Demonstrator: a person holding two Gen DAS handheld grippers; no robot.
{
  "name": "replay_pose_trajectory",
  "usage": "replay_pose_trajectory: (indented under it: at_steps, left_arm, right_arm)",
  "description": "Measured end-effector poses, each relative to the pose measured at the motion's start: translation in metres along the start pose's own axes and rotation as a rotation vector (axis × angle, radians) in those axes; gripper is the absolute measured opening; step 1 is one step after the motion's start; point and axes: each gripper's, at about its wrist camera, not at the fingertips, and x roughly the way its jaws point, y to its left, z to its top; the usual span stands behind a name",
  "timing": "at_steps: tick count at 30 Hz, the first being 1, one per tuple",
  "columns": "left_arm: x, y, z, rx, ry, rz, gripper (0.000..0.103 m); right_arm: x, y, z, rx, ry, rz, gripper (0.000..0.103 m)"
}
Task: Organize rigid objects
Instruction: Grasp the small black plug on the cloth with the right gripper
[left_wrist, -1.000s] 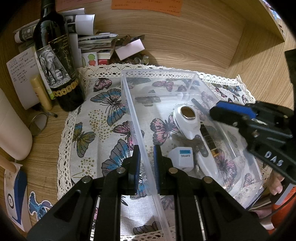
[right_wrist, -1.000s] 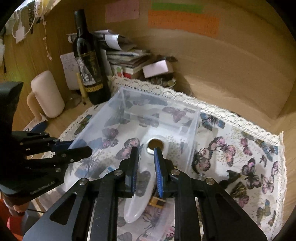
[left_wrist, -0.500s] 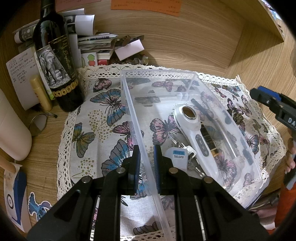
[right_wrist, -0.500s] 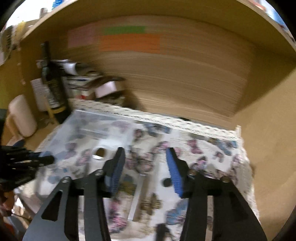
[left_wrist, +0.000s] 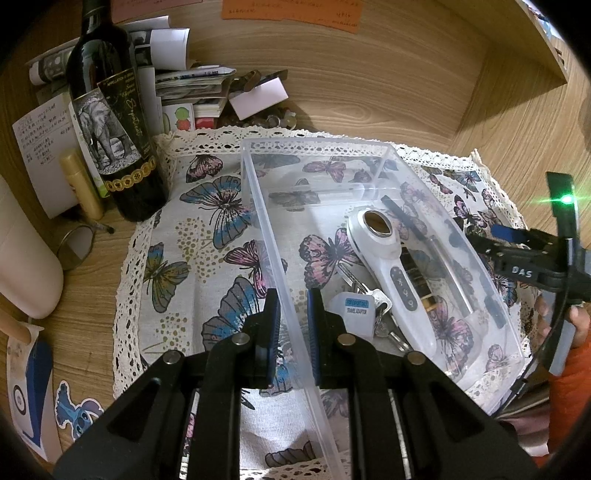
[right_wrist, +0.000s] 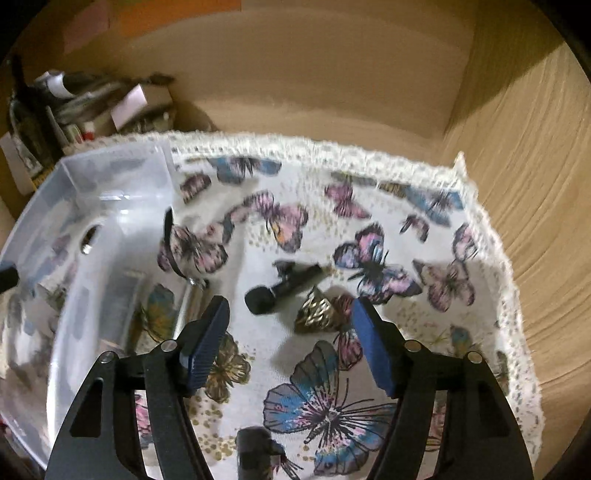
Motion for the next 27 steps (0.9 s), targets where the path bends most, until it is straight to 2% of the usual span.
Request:
replay_pose_trajectory:
  at_steps: [11, 15, 17, 18, 19, 20, 21, 22, 24, 27]
  left_arm:
    - [0.000, 0.000, -0.001, 0.000, -0.001, -0.001, 0.013]
    - [0.000, 0.000, -0.001, -0.001, -0.001, -0.001, 0.013]
    - [0.000, 0.000, -0.001, -0.001, -0.001, -0.001, 0.013]
    - [0.000, 0.000, -0.001, -0.001, -0.001, -0.001, 0.013]
    - [0.000, 0.000, -0.001, 0.000, -0.001, 0.000, 0.013]
    - [0.000, 0.000, -0.001, -0.001, -0.001, 0.000, 0.014]
    - [0.000, 0.000, -0.001, 0.000, -0.001, 0.000, 0.014]
    - [0.000, 0.000, -0.001, 0.000, -0.001, 0.000, 0.014]
    - [0.000, 0.000, -0.001, -0.002, -0.002, -0.001, 0.014]
    - [0.000, 0.000, -0.001, -0.001, -0.002, 0.000, 0.014]
  right_arm:
    - [0.021, 0.008, 0.016, -0.035, 0.010, 0.009, 0.066]
    - [0.037, 0.010, 0.018, -0.052, 0.039, 0.009, 0.065]
    - [0.046, 0.009, 0.017, -0.048, 0.066, 0.022, 0.057]
    - [0.049, 0.009, 0.016, -0.048, 0.077, 0.024, 0.048]
    - [0.049, 0.009, 0.015, -0.051, 0.078, 0.027, 0.047]
    - [0.048, 0.008, 0.015, -0.047, 0.070, 0.030, 0.039]
    - [0.046, 0.007, 0.014, -0.046, 0.067, 0.031, 0.023]
    - [0.044, 0.007, 0.015, -0.049, 0.065, 0.026, 0.018]
    - [0.037, 0.006, 0.014, -0.039, 0.058, 0.050, 0.014]
    - [0.026, 0.008, 0.011, -0.049, 0.028, 0.041, 0.014]
